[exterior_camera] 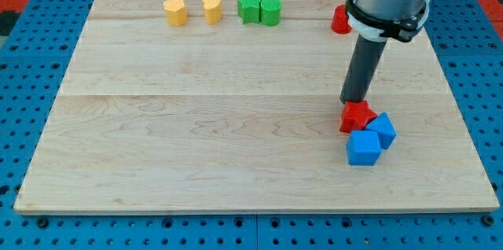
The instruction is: Place the red circle left top the red star
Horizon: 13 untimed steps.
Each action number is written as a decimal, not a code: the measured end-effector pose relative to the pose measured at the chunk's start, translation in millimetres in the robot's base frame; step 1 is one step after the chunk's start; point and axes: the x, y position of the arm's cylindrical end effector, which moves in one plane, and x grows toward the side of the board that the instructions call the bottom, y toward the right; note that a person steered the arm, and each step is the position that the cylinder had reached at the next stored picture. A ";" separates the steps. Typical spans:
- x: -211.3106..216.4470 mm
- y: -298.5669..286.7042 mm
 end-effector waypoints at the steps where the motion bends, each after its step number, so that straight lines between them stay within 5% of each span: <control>1: -23.2 4.8; 3: -118.7 84.7; 5: -188.7 21.8; 8: -170.4 -104.6; 11: -66.2 -92.0; 13: -68.9 -81.9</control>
